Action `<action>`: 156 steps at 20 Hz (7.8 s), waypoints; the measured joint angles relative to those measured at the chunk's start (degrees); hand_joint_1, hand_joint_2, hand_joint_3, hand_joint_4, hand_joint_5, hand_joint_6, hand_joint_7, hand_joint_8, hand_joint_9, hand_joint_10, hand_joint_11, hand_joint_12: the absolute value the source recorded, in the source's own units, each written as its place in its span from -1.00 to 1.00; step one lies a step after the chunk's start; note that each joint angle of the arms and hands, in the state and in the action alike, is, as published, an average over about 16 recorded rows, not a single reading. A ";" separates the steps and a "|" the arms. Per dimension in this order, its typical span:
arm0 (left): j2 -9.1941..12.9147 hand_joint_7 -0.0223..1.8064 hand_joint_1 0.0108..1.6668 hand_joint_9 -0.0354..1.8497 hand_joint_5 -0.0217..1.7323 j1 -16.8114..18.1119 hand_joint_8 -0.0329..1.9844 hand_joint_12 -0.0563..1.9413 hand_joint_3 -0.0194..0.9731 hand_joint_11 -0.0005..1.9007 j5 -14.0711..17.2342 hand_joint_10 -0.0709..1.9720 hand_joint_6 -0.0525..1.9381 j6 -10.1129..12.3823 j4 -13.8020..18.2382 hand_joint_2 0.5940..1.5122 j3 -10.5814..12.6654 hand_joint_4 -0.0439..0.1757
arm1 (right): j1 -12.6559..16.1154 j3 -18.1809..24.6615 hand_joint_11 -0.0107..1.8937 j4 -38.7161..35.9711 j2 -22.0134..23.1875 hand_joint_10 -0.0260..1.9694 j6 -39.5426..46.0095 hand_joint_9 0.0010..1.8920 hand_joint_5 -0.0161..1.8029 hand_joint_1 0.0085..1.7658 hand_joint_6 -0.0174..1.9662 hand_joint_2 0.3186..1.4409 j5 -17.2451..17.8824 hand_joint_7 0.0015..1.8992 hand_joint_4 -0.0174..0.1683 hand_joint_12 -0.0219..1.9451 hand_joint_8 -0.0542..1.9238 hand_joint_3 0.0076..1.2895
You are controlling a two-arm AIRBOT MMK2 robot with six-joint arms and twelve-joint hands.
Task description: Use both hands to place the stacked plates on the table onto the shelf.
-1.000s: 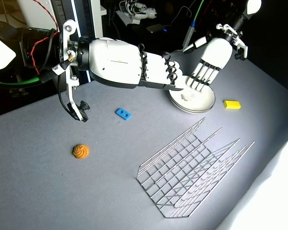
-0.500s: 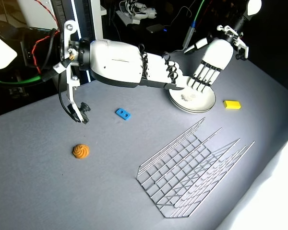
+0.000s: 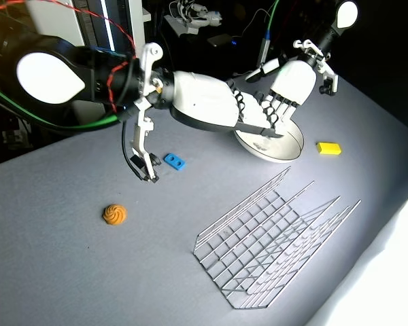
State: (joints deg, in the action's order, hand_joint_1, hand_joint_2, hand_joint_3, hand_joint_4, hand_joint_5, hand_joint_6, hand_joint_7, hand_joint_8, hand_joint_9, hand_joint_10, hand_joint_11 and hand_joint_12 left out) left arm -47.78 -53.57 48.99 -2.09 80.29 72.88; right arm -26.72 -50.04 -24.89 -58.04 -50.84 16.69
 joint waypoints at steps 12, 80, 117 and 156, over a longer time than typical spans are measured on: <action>-1.06 -0.98 -0.99 -0.97 -0.98 1.21 -0.97 -0.96 -0.95 -0.98 -0.84 -0.94 -0.97 0.90 -0.75 -0.19 -1.07 -0.65 | 1.99 -5.75 -0.96 0.44 -9.97 -0.97 -3.71 -0.98 -0.93 0.05 -0.96 0.14 -7.33 -0.98 -0.79 -0.82 -0.93 -0.97; 7.68 -0.96 -0.99 -0.94 -0.95 5.11 -0.97 -0.93 -0.95 -0.98 3.24 -0.93 -0.93 7.69 -2.71 -0.19 1.45 -0.59 | 3.89 -21.46 -0.12 4.32 -28.81 -0.88 -8.65 0.30 0.18 0.45 -0.39 -0.04 -3.87 0.21 -0.53 -0.08 -0.49 -0.99; 17.64 -0.95 -0.99 -0.94 -0.95 8.94 -0.97 -0.93 -0.95 -0.98 7.94 -0.92 -0.93 13.16 -2.33 -0.15 2.73 -0.59 | 21.53 -1.72 -0.13 24.92 -7.39 -0.66 -9.15 0.22 0.14 0.45 -0.13 0.11 -14.42 0.21 -0.73 0.01 -0.27 -0.99; 16.92 -0.96 -0.99 -0.94 -0.95 10.07 -0.97 -0.93 -0.95 -0.98 7.44 -0.92 -0.93 13.16 -1.05 -0.15 2.75 -0.58 | 20.72 -14.68 -0.08 59.11 -1.26 -0.05 5.04 0.12 0.08 0.56 -0.20 0.15 -9.25 0.22 -0.89 0.15 -0.26 -0.99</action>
State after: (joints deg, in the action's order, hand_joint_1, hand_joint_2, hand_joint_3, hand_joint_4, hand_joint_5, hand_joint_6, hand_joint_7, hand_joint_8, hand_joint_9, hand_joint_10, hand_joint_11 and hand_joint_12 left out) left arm -30.86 -43.50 56.43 11.07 79.25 75.64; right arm -6.00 -64.72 34.22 -59.30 -45.80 7.44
